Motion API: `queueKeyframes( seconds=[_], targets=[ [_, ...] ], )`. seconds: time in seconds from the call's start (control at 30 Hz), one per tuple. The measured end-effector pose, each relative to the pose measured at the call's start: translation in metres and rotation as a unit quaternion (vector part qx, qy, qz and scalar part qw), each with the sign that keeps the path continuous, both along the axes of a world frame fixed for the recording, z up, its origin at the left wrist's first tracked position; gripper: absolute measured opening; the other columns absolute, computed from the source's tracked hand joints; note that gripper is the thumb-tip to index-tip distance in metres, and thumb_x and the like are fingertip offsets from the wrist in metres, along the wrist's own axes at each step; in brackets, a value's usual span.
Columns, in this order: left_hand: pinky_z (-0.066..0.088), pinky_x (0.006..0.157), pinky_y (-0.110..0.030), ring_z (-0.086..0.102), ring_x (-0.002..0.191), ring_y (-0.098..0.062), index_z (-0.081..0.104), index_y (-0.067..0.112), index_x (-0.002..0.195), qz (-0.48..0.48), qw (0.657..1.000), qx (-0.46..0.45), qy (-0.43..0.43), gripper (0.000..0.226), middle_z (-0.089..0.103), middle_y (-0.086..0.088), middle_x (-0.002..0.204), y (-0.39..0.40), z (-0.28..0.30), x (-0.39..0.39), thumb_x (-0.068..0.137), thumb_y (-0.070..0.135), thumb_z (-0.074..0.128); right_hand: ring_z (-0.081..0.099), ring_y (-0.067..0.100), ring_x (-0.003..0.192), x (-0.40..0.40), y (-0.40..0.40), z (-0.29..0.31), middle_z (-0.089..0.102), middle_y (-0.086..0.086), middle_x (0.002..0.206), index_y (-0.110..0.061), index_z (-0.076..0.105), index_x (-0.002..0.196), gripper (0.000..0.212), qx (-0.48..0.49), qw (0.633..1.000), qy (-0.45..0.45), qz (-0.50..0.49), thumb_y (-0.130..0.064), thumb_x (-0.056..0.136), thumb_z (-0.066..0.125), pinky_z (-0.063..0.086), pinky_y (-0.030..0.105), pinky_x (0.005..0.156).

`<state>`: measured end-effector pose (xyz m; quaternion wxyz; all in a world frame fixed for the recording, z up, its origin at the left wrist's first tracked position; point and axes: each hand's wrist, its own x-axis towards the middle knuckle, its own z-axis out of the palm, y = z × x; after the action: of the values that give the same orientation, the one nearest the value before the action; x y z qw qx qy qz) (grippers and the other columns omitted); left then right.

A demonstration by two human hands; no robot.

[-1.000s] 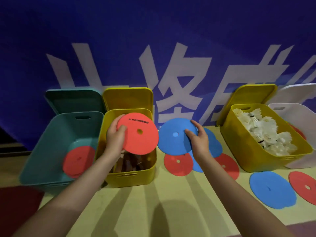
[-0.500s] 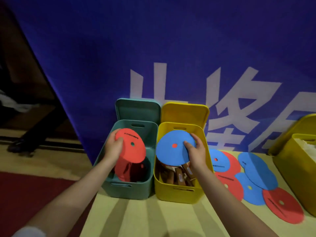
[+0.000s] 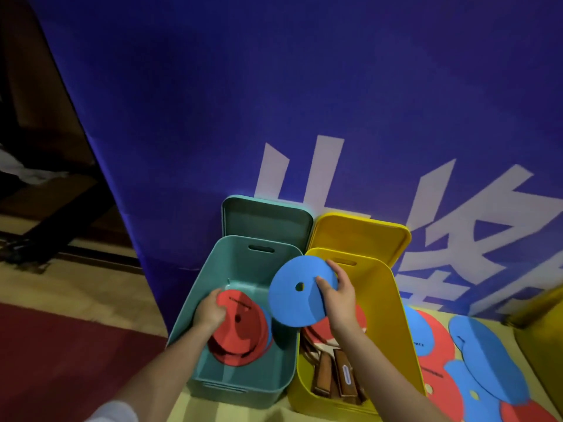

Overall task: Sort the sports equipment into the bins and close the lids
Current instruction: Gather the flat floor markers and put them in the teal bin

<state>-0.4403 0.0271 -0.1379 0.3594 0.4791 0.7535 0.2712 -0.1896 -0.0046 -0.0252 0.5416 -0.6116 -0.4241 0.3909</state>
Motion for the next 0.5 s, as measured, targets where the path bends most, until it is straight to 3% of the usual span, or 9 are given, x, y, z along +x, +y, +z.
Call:
queueKeyframes(
  seconds=[0.1, 0.17, 0.27, 0.33, 0.43, 0.5],
  targets=[
    [0.038, 0.102, -0.033, 0.049, 0.126, -0.032, 0.034, 0.013, 0.143, -0.05, 0.995, -0.062, 0.054, 0.06, 0.049, -0.017, 0.138, 0.007, -0.007, 0.005, 0.089, 0.021, 0.058, 0.052, 0.02, 0.115, -0.01, -0.001, -0.013, 0.056, -0.004, 0.124, -0.023, 0.056, 0.124, 0.037, 0.012, 1.0, -0.005, -0.013, -0.011, 0.09, 0.061, 0.048, 0.043, 0.094],
    [0.027, 0.112, -0.034, 0.032, 0.138, -0.033, 0.018, 0.011, 0.149, -0.073, 0.986, -0.11, 0.099, 0.076, 0.029, -0.02, 0.15, 0.011, -0.011, 0.011, 0.089, 0.034, 0.057, 0.052, 0.019, 0.115, -0.016, 0.0, -0.014, 0.056, -0.004, 0.124, -0.023, 0.055, 0.125, 0.037, 0.016, 1.0, -0.009, -0.013, -0.011, 0.09, 0.061, 0.046, 0.036, 0.091],
    [0.014, 0.117, -0.035, 0.01, 0.145, -0.032, 0.017, 0.016, 0.151, -0.096, 0.979, -0.054, 0.171, 0.07, 0.007, -0.017, 0.158, 0.013, 0.006, 0.022, 0.092, 0.033, 0.051, 0.051, 0.013, 0.112, -0.023, 0.006, -0.007, 0.054, -0.009, 0.12, -0.024, 0.054, 0.126, 0.038, 0.018, 0.999, -0.038, 0.027, -0.011, 0.091, 0.059, 0.045, 0.032, 0.09],
    [0.014, 0.117, -0.036, 0.015, 0.144, -0.031, 0.028, 0.016, 0.148, -0.115, 0.976, 0.05, 0.179, 0.06, 0.015, -0.017, 0.156, 0.015, 0.029, 0.021, 0.093, 0.025, 0.05, 0.05, 0.012, 0.111, -0.028, 0.012, -0.002, 0.054, -0.008, 0.12, -0.021, 0.055, 0.127, 0.038, 0.022, 0.996, -0.064, 0.057, -0.009, 0.091, 0.059, 0.044, 0.03, 0.091],
    [0.027, 0.112, -0.039, 0.041, 0.129, -0.032, 0.052, 0.012, 0.133, -0.127, 0.961, 0.201, 0.143, 0.044, 0.047, -0.014, 0.137, 0.015, 0.066, 0.001, 0.089, 0.016, 0.05, 0.05, 0.01, 0.11, -0.044, 0.023, -0.003, 0.055, -0.007, 0.121, -0.018, 0.056, 0.125, 0.039, 0.025, 0.989, -0.104, 0.103, -0.007, 0.089, 0.06, 0.04, 0.025, 0.092],
    [0.035, 0.108, -0.042, 0.049, 0.12, -0.031, 0.058, 0.011, 0.127, -0.111, 0.946, 0.251, 0.17, 0.044, 0.055, -0.011, 0.128, 0.013, 0.08, -0.02, 0.085, 0.019, 0.049, 0.05, 0.007, 0.109, -0.06, 0.033, -0.009, 0.056, -0.009, 0.119, -0.019, 0.057, 0.124, 0.04, 0.024, 0.983, -0.13, 0.131, -0.006, 0.086, 0.062, 0.036, 0.019, 0.092]
  ],
)
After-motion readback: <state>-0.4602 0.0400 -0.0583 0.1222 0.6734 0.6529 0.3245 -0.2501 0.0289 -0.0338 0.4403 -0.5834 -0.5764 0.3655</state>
